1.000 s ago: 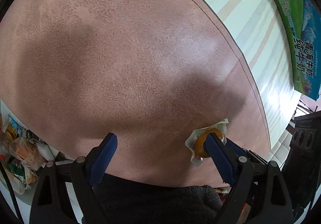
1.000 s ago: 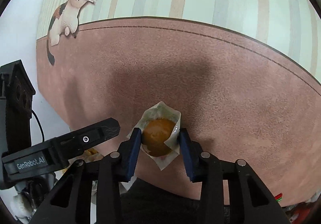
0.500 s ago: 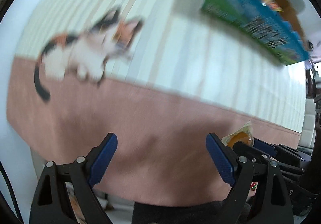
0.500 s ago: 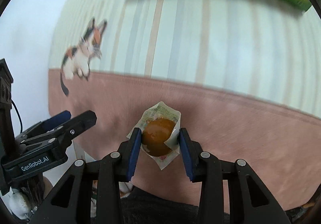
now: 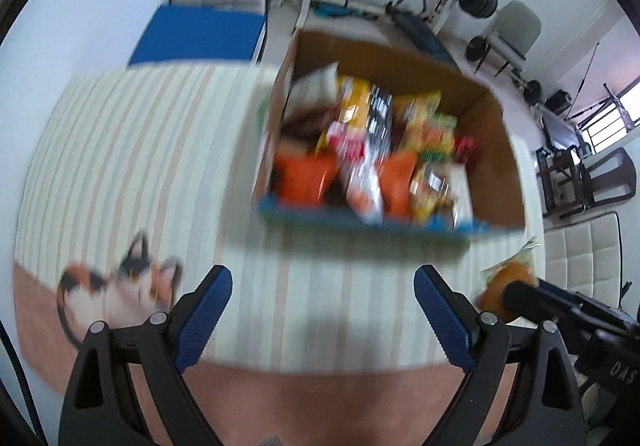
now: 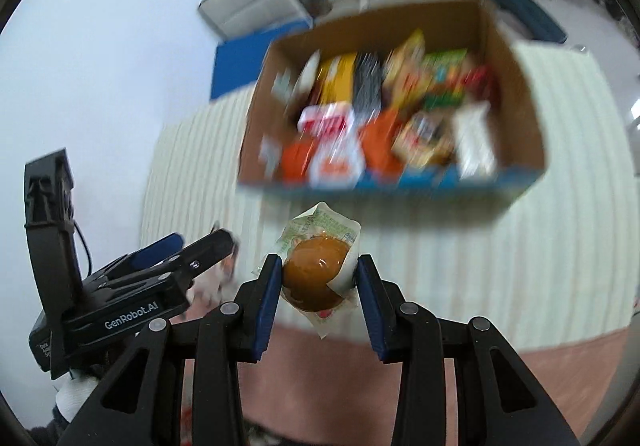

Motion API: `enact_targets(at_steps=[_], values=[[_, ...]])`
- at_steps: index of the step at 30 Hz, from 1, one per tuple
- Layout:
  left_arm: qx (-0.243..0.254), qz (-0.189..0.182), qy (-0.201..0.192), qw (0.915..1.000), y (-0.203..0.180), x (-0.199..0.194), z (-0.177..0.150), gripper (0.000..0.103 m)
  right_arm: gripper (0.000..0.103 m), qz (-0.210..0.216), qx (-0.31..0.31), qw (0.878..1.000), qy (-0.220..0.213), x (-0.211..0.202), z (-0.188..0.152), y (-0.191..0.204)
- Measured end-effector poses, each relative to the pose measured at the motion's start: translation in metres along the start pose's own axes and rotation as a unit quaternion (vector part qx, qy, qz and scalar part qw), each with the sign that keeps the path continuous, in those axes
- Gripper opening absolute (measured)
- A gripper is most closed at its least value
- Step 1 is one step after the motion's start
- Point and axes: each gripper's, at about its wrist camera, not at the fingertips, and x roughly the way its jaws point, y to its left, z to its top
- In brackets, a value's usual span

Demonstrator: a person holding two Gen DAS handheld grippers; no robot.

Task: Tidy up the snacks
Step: 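Lower the cake packet into the box and open the right tool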

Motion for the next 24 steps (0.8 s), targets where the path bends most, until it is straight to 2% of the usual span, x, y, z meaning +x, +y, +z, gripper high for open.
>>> enact_targets(at_steps=[5, 11, 14, 18, 22, 23, 24], values=[[0.017, -0.002, -0.024, 0.9996, -0.029, 0.016, 0.056, 0.094, 0.041, -0.045, 0.011, 0.999, -0.02, -0.001, 0.066, -0.037], [0.04, 0.017, -0.004, 0.999, -0.048, 0.058, 0.098, 0.094, 0.041, -0.087, 0.026, 0.996, -0.009, 0.035, 0.125, -0.076], [0.05, 0.035, 0.009, 0.9981, -0.053, 0.082, 0.112, 0.094, 0.041, -0.093, 0.036, 0.995, 0.002, 0.053, 0.138, -0.088], [0.063, 0.043, 0.019, 0.9969, -0.059, 0.104, 0.12, 0.094, 0.042, -0.108, 0.041, 0.993, 0.011, 0.071, 0.15, -0.099], [0.075, 0.046, 0.028, 0.9957, -0.066, 0.116, 0.123, 0.094, 0.043, -0.104, 0.057, 0.992, 0.036, 0.089, 0.159, -0.111], [0.077, 0.047, 0.028, 0.9956, -0.068, 0.118, 0.123, 0.094, 0.044, -0.101, 0.062, 0.992, 0.037, 0.09, 0.159, -0.114], [0.077, 0.046, 0.029, 0.9955, -0.069, 0.118, 0.123, 0.094, 0.057, -0.103, 0.063, 0.992, 0.039, 0.091, 0.159, -0.115]])
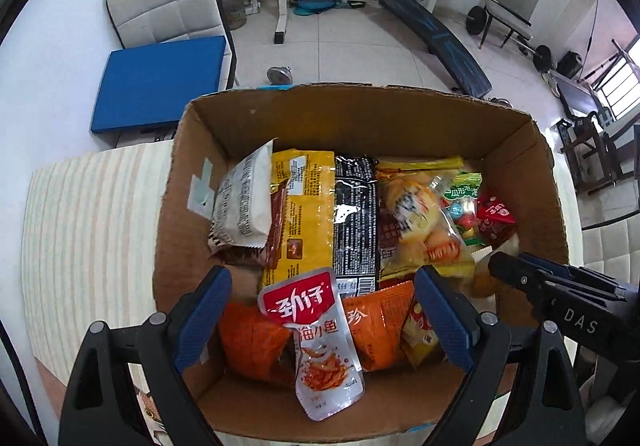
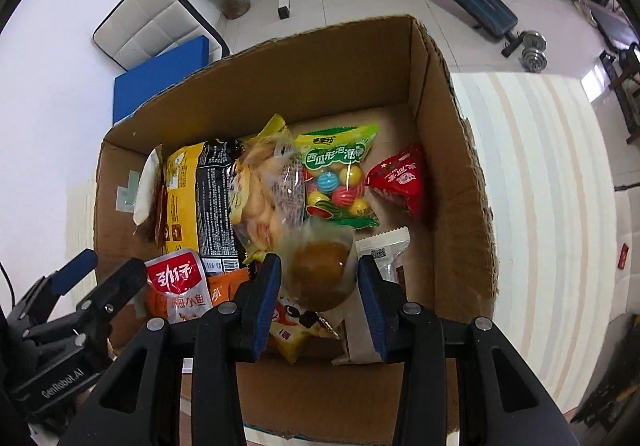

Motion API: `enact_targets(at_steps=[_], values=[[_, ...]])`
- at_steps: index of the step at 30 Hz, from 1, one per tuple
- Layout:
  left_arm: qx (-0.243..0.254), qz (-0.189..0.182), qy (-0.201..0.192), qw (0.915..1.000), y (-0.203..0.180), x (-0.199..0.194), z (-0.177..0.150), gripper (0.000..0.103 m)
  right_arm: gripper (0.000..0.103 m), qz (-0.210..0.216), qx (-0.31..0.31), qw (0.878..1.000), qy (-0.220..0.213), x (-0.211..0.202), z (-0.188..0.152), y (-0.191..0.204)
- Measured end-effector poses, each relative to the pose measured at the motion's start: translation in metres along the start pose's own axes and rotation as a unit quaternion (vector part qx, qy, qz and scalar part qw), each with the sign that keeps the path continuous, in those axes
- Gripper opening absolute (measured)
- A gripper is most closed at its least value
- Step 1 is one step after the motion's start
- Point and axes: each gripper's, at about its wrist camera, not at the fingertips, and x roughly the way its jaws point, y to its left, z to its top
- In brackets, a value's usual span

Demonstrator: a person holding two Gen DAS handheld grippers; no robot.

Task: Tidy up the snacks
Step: 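Lower the cake packet into the box and open the right tool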

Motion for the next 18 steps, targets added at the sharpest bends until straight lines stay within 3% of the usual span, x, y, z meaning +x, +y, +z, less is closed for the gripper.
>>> enact_targets(at_steps=[1, 3, 13, 18], values=[[-0.001, 0.0, 0.0, 1.0, 0.0, 0.0, 0.0, 0.094, 0.076, -0.007, -0.002, 1.0, 0.003, 0.001, 0.0, 0.0], [-0.001, -0.002, 0.0, 1.0, -0.001, 0.0, 0.001, 0.094, 0.089, -0.021, -0.008, 1.0, 0.001, 0.001, -0.001, -0.001], [-0.004, -0.005, -0.001, 1.0, 0.001, -0.008, -0.002, 0.094, 0.092, -0.07, -0.04, 0.997, -0.008, -0.01, -0.014, 0.0], [-0.003, -0.004, -0.007, 1.0, 0.002, -0.02, -0.007, 0.094, 0.093, -0.075, -0.046, 0.996, -0.022, -0.022, -0.019, 0.005]])
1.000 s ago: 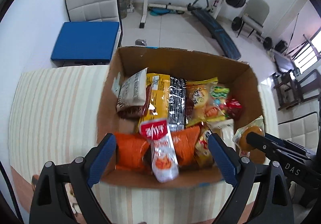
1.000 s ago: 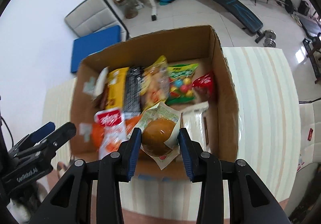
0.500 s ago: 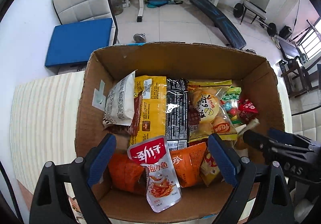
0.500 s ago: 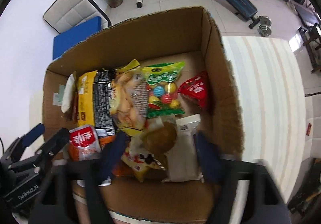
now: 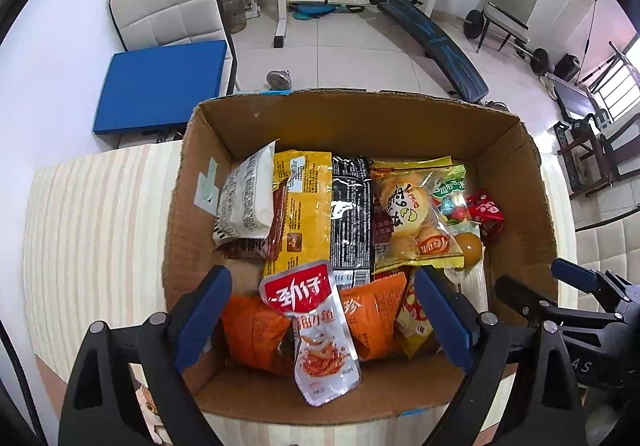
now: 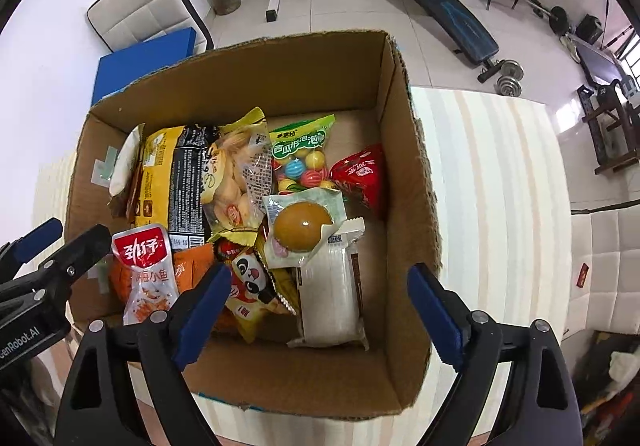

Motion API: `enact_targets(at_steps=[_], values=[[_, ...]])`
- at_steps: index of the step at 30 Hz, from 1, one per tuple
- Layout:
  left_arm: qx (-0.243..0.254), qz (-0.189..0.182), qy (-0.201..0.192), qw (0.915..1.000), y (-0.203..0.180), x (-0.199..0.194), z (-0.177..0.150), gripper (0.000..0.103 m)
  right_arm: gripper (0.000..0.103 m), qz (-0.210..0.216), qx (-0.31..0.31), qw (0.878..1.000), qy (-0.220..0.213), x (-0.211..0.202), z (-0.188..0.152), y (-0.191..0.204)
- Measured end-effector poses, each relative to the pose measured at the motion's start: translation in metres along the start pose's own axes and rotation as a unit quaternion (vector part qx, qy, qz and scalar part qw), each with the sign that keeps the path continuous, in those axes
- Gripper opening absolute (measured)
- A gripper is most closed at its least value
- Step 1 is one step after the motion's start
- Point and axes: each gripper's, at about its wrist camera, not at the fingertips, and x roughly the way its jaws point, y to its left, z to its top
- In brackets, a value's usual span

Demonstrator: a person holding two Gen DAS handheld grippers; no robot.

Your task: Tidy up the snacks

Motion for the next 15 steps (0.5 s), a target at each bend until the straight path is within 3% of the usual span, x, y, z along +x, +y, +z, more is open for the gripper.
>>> enact_targets(at_steps=[7, 15], values=[[-0.004, 0.005, -0.025, 0.9997, 0.002, -0.038, -0.023, 0.094, 0.094, 0.003, 0.005, 0.999, -0.036, -0.038, -0.019, -0.001], [-0.012, -0.001, -0.071, 0.9974, 0.002, -0.104, -0.069, 0.094, 0.094, 0.001, -0.01, 0.996, -0.093, -0.105, -0.067, 0.009]])
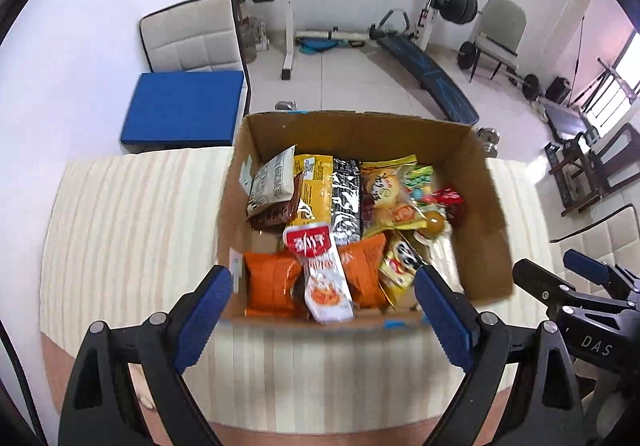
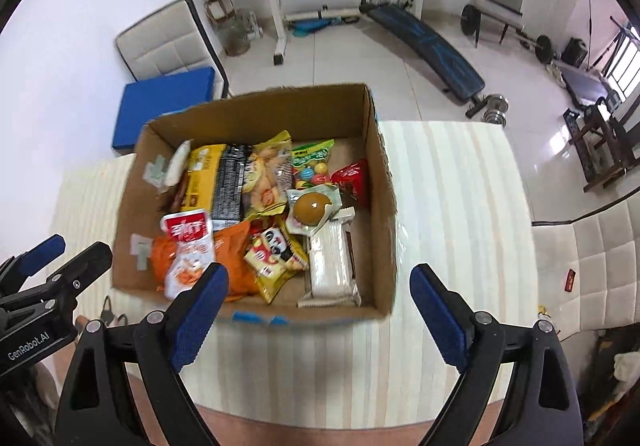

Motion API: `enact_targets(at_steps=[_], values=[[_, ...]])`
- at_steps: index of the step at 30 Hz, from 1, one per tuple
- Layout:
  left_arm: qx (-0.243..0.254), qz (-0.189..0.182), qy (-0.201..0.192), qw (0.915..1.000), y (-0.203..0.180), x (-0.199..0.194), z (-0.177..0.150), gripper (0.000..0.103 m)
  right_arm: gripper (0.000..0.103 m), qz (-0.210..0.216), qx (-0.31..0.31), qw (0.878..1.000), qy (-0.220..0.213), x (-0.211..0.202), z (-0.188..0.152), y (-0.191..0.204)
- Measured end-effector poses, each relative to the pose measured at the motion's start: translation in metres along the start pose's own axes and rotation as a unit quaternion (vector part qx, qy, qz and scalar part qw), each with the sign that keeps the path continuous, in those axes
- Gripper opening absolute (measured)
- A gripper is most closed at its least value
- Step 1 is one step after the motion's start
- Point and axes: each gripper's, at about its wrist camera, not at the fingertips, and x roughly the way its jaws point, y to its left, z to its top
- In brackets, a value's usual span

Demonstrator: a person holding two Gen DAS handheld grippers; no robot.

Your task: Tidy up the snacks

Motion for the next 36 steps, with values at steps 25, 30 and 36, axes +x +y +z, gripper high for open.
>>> enact_targets(at_steps=[25, 30, 36], values=[[0.007, 0.004, -0.08, 0.9967, -0.014, -0.173, -0.107, 0.094, 0.095, 0.03, -0.021, 0.992, -0.12, -0.22, -0.138, 0.016], [0.001, 0.006, -0.087, 0.9962, -0.016, -0.187, -0.116, 0.094, 0.096, 0.035, -0.028, 0.992, -0.122, -0.238, -0.151, 0.018], [-0.01, 0.018, -0.099, 0.9949, -0.013, -0.193, -0.121, 0.103, 0.1, 0.03, -0.032, 0.99, -0.133, -0.248, -0.158, 0.02]])
